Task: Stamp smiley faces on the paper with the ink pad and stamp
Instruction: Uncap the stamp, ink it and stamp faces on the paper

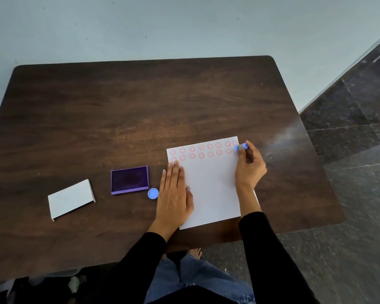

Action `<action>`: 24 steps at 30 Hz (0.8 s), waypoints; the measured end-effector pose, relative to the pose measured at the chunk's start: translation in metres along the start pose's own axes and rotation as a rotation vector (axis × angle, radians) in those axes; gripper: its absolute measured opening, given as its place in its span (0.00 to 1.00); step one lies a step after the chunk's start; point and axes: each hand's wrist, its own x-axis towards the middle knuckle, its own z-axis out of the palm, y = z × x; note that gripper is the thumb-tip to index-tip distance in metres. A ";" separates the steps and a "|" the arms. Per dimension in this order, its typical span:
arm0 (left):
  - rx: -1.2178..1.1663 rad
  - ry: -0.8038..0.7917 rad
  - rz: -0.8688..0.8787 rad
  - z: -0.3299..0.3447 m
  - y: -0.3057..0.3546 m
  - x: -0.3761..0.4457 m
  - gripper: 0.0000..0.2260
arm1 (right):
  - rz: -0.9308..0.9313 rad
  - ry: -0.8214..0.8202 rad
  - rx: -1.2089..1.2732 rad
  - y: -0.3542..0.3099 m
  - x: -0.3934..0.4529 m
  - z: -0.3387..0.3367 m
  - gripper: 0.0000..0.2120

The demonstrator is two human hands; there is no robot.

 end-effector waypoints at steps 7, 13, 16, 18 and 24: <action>0.024 -0.017 -0.055 0.003 -0.002 0.001 0.25 | -0.055 -0.023 -0.036 0.003 -0.001 0.001 0.14; 0.047 -0.032 -0.074 0.005 -0.003 0.002 0.26 | -0.079 -0.063 -0.152 0.003 -0.001 0.002 0.13; 0.059 -0.039 -0.075 0.006 -0.003 0.002 0.26 | -0.108 -0.083 -0.207 0.002 0.000 0.002 0.13; 0.072 -0.047 -0.076 0.006 -0.003 0.002 0.26 | -0.133 -0.097 -0.230 0.000 0.000 0.002 0.13; 0.093 -0.064 -0.080 0.007 -0.003 0.002 0.26 | -0.241 -0.111 -0.396 -0.006 -0.002 0.001 0.13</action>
